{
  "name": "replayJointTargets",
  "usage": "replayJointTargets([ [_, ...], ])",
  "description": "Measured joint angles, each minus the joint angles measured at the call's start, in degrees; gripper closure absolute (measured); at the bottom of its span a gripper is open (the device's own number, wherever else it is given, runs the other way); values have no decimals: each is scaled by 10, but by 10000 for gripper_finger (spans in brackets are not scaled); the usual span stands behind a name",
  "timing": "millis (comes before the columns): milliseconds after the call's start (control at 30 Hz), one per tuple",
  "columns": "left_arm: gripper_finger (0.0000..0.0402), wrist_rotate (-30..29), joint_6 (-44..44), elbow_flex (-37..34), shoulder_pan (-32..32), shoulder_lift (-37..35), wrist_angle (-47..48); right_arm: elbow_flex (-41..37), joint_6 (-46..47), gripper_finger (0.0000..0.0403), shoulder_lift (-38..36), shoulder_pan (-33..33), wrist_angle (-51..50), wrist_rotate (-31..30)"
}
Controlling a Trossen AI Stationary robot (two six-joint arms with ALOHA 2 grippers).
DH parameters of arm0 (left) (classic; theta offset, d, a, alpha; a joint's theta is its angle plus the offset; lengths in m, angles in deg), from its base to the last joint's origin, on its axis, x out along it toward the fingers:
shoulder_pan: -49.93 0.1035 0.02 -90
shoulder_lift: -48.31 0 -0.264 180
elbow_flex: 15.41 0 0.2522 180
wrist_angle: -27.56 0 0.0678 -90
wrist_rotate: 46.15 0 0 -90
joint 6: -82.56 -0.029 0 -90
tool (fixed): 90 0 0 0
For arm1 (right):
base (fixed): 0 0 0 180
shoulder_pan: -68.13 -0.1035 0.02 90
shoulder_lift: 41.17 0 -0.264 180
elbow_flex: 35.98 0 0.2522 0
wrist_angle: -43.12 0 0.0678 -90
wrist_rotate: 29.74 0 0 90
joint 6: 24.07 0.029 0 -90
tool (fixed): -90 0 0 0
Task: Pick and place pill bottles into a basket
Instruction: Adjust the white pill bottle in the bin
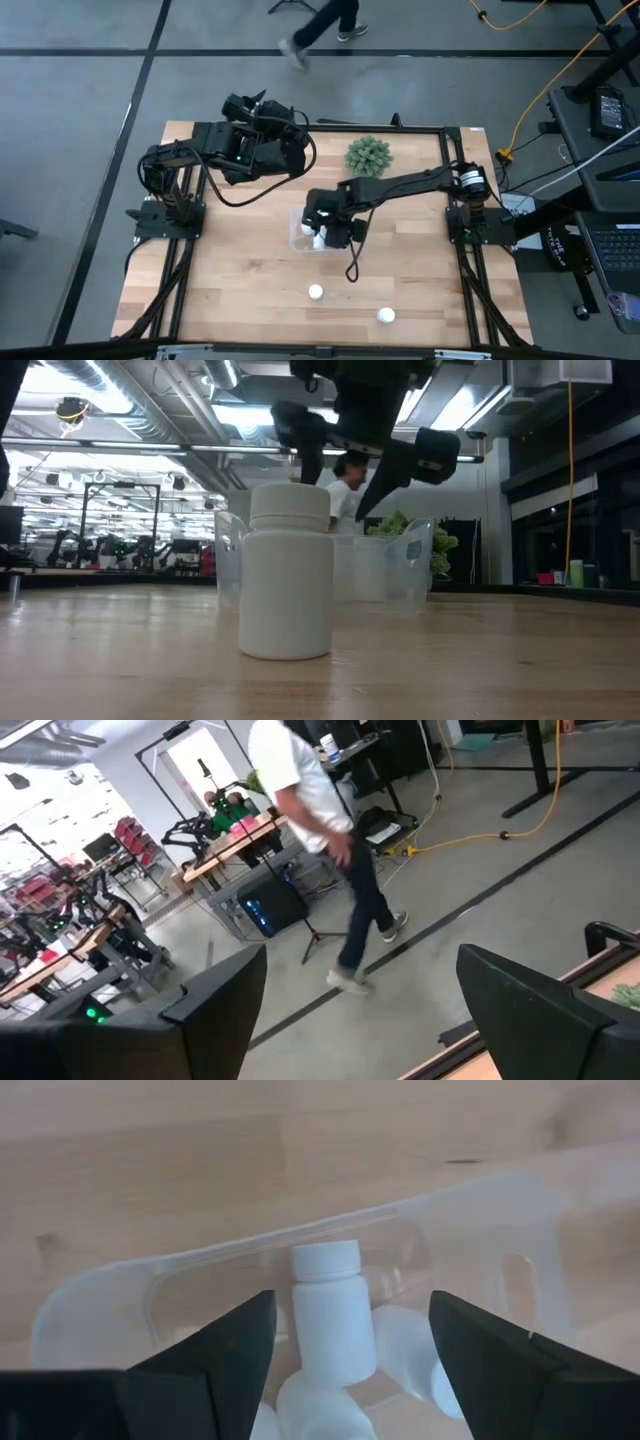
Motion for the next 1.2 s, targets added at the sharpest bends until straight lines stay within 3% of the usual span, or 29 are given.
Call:
replayJointTargets([
  [567, 82, 0, -15, 0, -1, 0, 1, 0, -29, 138, 61, -5, 22, -8],
  [1200, 82, 2, -14, 0, -1, 0, 1, 0, -61, 138, 61, -8, 65, -20],
])
